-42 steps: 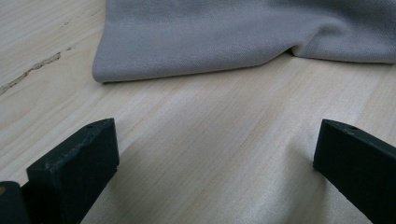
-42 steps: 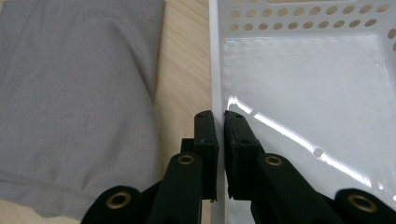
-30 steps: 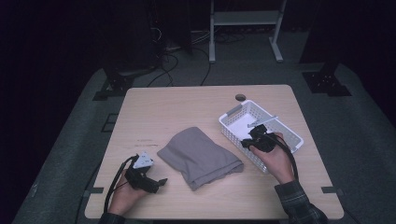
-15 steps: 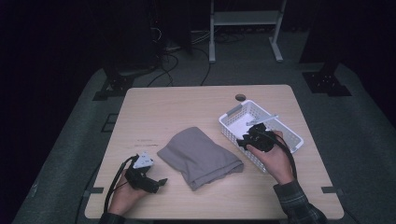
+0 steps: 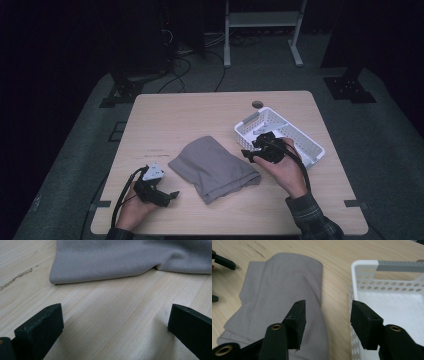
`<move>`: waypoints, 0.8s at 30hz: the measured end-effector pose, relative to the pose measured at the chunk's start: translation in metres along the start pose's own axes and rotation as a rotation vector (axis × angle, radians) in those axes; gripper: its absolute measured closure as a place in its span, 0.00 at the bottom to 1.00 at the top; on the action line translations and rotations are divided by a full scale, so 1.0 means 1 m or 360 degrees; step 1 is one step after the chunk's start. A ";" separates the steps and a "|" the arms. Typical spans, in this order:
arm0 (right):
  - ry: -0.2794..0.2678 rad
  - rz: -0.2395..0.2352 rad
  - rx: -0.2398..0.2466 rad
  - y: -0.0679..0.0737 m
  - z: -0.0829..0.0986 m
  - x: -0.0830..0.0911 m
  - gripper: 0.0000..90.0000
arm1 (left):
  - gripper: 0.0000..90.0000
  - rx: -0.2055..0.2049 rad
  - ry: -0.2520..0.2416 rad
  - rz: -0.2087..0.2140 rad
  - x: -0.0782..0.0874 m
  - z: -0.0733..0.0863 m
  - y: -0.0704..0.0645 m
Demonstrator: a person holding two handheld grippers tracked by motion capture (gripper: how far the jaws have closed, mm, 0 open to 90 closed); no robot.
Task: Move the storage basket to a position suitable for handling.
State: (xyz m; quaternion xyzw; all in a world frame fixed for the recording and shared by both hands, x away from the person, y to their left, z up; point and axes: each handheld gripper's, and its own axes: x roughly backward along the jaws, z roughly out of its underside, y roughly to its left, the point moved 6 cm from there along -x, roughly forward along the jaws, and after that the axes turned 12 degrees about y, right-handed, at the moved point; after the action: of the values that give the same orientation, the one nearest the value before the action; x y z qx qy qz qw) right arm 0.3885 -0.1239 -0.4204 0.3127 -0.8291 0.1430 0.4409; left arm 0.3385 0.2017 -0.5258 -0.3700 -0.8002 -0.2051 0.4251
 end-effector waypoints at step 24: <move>0.0048 -0.0087 0.0155 0.045 -0.024 -0.042 0.34 | 0.00 -0.0008 0.0001 0.0003 0.000 0.000 0.000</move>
State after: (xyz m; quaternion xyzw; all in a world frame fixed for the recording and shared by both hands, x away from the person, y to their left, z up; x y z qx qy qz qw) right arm 0.3924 -0.0607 -0.4399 0.3541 -0.8056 0.1757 0.4413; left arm 0.3383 0.2016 -0.5258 -0.3717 -0.7992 -0.2068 0.4247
